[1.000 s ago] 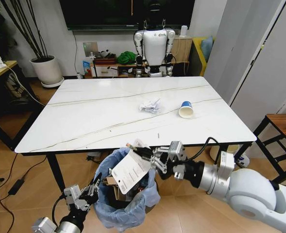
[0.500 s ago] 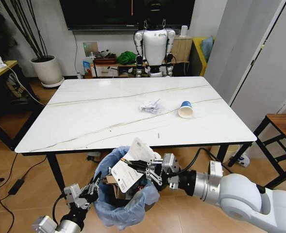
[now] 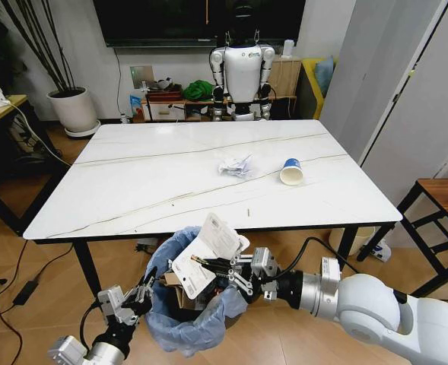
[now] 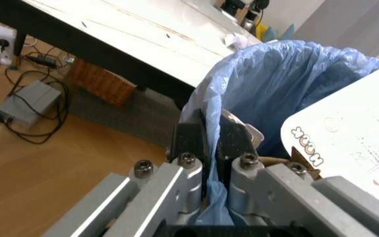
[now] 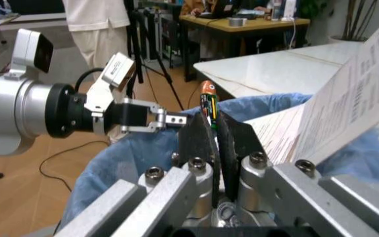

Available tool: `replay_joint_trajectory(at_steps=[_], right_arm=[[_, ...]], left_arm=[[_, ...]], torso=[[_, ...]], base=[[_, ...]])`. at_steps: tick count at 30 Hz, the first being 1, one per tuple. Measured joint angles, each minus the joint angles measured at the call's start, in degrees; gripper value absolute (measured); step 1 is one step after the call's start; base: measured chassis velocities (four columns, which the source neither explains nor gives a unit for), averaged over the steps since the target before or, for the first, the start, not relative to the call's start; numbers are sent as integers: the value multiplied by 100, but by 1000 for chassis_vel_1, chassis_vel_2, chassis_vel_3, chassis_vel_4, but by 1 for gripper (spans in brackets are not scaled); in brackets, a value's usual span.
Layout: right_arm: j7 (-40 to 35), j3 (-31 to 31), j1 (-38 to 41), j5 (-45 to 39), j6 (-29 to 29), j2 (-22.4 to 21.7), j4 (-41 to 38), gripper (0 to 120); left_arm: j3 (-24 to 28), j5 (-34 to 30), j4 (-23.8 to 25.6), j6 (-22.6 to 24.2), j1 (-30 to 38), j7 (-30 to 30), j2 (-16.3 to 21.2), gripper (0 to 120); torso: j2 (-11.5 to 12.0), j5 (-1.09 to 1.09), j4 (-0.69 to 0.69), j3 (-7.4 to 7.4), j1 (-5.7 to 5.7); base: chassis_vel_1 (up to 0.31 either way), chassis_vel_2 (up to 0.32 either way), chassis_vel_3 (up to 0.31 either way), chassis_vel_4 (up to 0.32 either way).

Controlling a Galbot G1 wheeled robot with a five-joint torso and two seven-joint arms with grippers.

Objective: Pick up the trash bin and place the trash from the table into it.

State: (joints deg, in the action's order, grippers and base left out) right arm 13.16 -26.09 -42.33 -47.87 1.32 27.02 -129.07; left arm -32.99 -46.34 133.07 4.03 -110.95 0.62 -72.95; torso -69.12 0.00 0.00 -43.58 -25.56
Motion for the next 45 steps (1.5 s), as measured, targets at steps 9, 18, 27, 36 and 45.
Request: replay_joint_trajectory(at_steps=[9, 18, 27, 36, 45], right_arm=[[2, -34, 19, 25, 6, 41, -1, 15], [-1, -14, 15, 27, 11, 41, -15, 49], [-1, 108, 4, -2, 54, -34, -188, 84], [-115, 372, 413, -570, 148, -198, -745, 99], [-654, 659, 1357, -1618, 240, 393, -331, 100]], left_arm=[[2, 9, 10, 1, -8, 2, -35, 0], [2, 17, -2, 2, -18, 4, -38, 0], [-4, 34, -38, 2, -24, 4, -65, 0], [4, 60, -80, 0, -33, 4, -70, 0], [-51, 69, -20, -17, -140, -6, -72, 0]], torso=[[0, 0, 0, 0, 0], [0, 0, 0, 0, 0], [0, 0, 0, 0, 0], [0, -1, -1, 0, 0], [0, 0, 1, 0, 0]], base=[[0, 0, 0, 0], [0, 0, 0, 0], [0, 0, 0, 0], [0, 0, 0, 0], [0, 0, 0, 0]])
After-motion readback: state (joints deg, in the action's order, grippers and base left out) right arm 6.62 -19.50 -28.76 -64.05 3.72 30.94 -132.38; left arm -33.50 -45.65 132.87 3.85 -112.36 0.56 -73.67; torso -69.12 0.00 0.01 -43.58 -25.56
